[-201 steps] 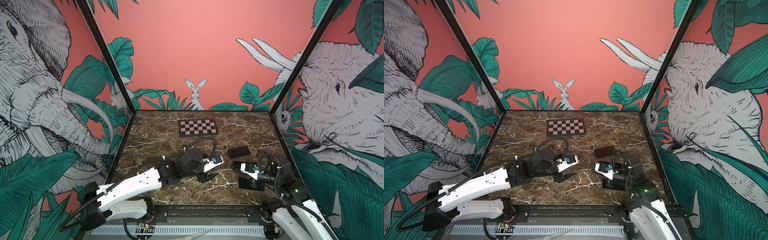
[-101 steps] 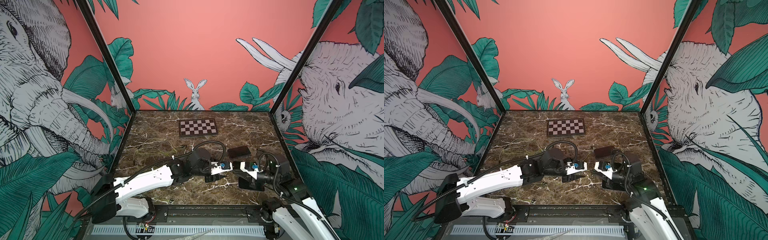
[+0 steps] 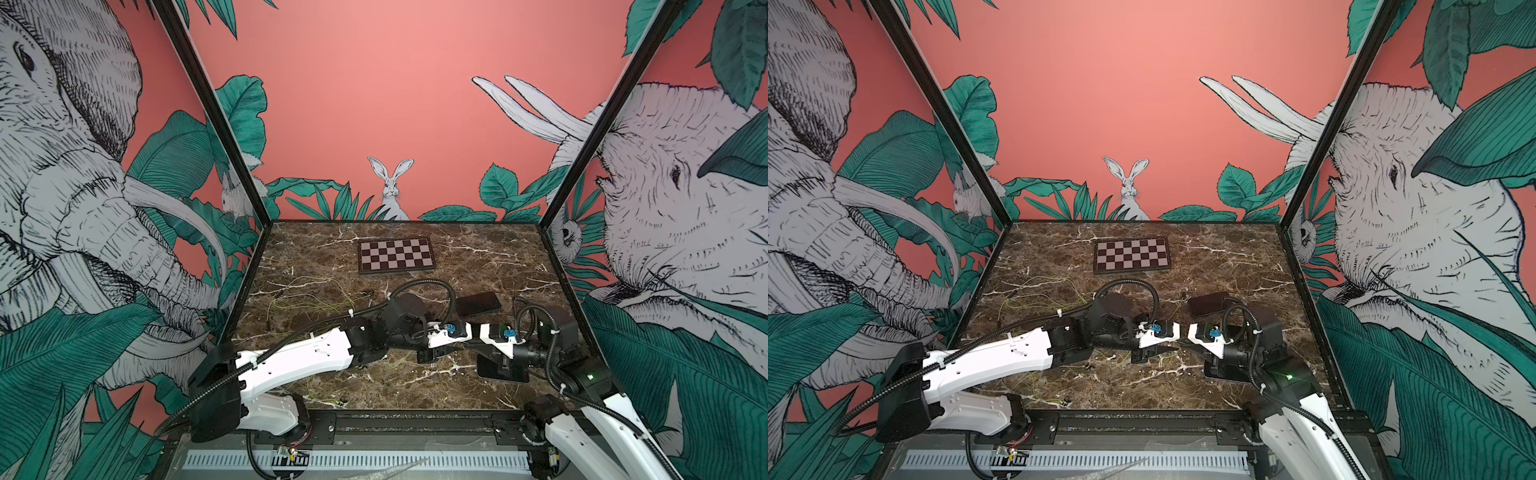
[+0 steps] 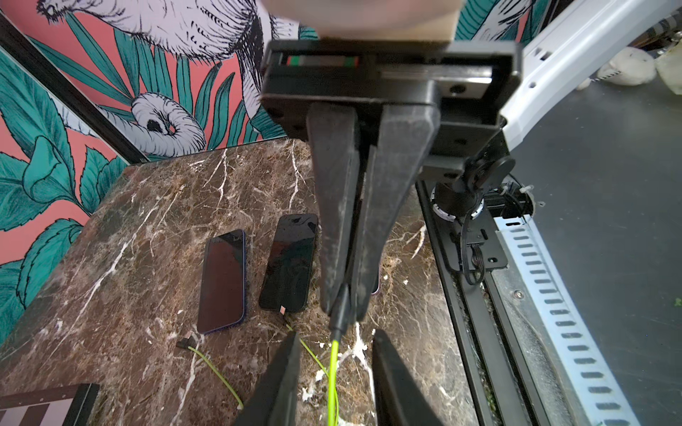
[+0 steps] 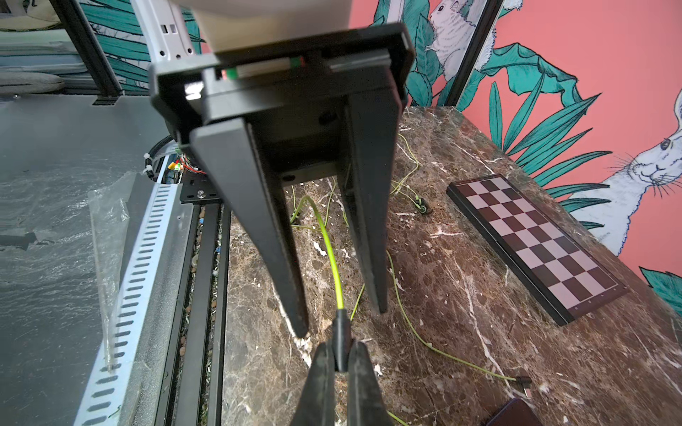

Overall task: Plug wired earphones into phones
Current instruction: Pick up the wired earphone from the center of the board.

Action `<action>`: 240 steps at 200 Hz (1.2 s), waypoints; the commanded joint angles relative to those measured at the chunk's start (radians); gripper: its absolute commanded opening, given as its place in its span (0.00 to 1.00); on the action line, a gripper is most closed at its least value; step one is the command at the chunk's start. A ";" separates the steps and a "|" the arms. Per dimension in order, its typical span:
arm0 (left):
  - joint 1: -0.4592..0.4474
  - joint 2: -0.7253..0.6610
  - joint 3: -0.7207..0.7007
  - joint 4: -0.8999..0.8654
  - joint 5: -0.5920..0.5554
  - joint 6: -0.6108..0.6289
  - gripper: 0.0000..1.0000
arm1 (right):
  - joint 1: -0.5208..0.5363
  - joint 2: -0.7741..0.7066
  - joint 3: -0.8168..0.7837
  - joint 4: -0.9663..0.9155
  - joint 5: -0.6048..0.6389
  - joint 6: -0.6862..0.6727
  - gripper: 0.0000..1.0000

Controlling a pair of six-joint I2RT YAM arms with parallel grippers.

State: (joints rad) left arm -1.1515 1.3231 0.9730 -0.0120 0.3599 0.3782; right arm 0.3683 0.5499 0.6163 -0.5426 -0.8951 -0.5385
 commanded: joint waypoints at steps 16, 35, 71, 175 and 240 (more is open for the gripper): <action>-0.004 -0.012 0.010 0.053 0.035 -0.010 0.25 | 0.016 0.008 0.010 0.015 -0.043 -0.012 0.00; -0.004 -0.006 0.009 0.060 0.040 -0.020 0.22 | 0.021 0.012 0.010 0.012 -0.040 -0.017 0.00; -0.004 -0.005 0.007 0.053 0.040 -0.028 0.13 | 0.027 0.010 0.010 0.012 -0.035 -0.020 0.00; -0.006 0.002 -0.004 -0.001 0.062 0.001 0.00 | 0.029 -0.004 0.008 0.021 -0.034 -0.005 0.01; -0.005 -0.035 -0.025 0.012 0.053 0.005 0.00 | 0.029 -0.009 0.009 0.030 0.002 0.052 0.13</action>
State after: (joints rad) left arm -1.1542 1.3262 0.9714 0.0063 0.4110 0.3645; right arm 0.3912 0.5488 0.6163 -0.5560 -0.8848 -0.5156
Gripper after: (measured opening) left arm 0.084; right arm 0.108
